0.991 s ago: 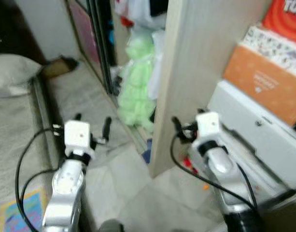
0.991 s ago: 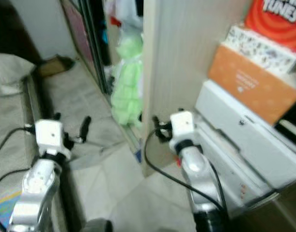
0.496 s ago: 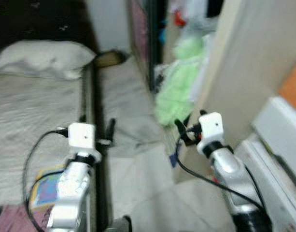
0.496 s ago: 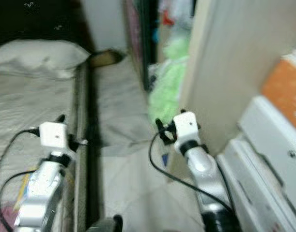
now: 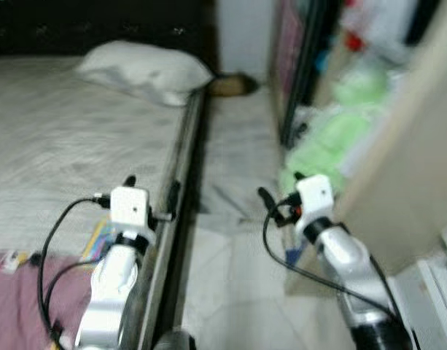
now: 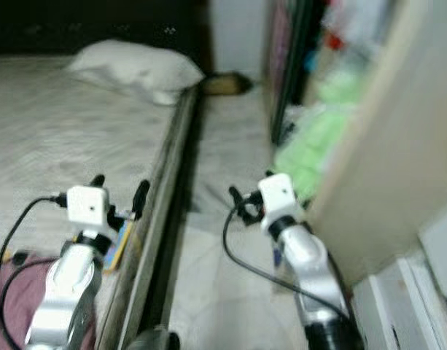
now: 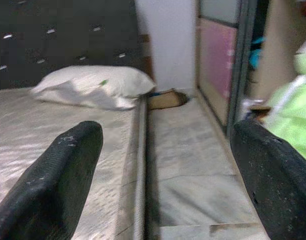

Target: Clean up the room

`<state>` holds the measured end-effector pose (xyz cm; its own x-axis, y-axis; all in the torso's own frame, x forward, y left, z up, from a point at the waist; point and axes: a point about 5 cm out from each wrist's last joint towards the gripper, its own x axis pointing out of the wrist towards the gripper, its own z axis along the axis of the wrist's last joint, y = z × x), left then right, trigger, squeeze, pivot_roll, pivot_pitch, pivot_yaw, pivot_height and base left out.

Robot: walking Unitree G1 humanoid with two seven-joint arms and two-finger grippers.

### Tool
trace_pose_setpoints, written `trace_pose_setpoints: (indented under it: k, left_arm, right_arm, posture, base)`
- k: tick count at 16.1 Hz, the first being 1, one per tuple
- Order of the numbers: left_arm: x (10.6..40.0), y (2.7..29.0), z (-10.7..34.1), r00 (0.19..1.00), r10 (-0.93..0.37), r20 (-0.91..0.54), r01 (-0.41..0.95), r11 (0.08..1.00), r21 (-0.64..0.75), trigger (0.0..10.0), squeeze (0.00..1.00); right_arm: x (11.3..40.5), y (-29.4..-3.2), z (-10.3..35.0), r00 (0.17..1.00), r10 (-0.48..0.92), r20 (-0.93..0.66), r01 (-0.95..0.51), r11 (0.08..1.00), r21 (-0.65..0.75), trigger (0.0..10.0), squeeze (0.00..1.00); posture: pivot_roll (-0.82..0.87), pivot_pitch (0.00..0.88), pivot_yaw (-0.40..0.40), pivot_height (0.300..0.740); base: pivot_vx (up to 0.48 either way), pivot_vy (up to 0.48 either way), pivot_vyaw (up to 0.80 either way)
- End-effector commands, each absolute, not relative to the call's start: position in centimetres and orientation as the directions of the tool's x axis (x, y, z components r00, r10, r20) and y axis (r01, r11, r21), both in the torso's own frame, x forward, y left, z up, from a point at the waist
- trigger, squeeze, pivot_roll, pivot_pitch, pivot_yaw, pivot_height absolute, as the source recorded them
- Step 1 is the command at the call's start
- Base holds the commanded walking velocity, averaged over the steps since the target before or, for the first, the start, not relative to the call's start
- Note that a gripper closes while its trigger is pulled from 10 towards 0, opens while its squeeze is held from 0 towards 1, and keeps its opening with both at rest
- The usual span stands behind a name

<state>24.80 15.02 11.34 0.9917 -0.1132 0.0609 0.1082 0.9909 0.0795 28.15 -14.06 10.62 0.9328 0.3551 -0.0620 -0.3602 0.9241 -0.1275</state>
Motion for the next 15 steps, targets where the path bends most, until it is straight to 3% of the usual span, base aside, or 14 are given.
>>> trace_pose_setpoints:
  k: [1, 6, 10, 15]
  left_arm:
    - [24.7, 15.6, 11.4, 0.994, -0.087, 0.059, 0.082, 0.992, 0.093, 10.0, 0.00]
    - [24.6, 15.9, 11.3, 0.998, -0.050, 0.050, 0.047, 0.997, 0.056, 10.0, 0.00]
    - [24.8, 15.9, 11.3, 0.998, -0.045, 0.044, 0.043, 0.998, 0.046, 10.0, 0.00]
    - [25.4, 16.7, 11.7, 0.997, 0.039, 0.062, -0.042, 0.998, 0.049, 10.0, 0.00]
  right_arm:
    - [28.3, -13.5, 10.8, 0.929, 0.368, -0.047, -0.371, 0.921, -0.120, 10.0, 0.00]
    - [28.5, -14.0, 11.1, 0.941, 0.338, -0.027, -0.339, 0.932, -0.127, 10.0, 0.00]
    - [29.5, -15.1, 12.2, 0.975, 0.219, 0.041, -0.212, 0.967, -0.144, 10.0, 0.00]
    - [30.0, -14.4, 13.5, 0.965, 0.248, 0.084, -0.239, 0.965, -0.110, 10.0, 0.00]
  posture:
    - [-0.02, 0.064, -0.012, 0.740]
    - [-0.02, 0.060, -0.010, 0.740]
    - [-0.02, 0.054, -0.009, 0.740]
    - [-0.01, 0.042, -0.014, 0.740]
  base:
    - [0.000, 0.000, 0.80]
    - [0.000, 0.000, 0.79]
    - [0.000, 0.000, 0.66]
    - [0.000, 0.000, 0.65]
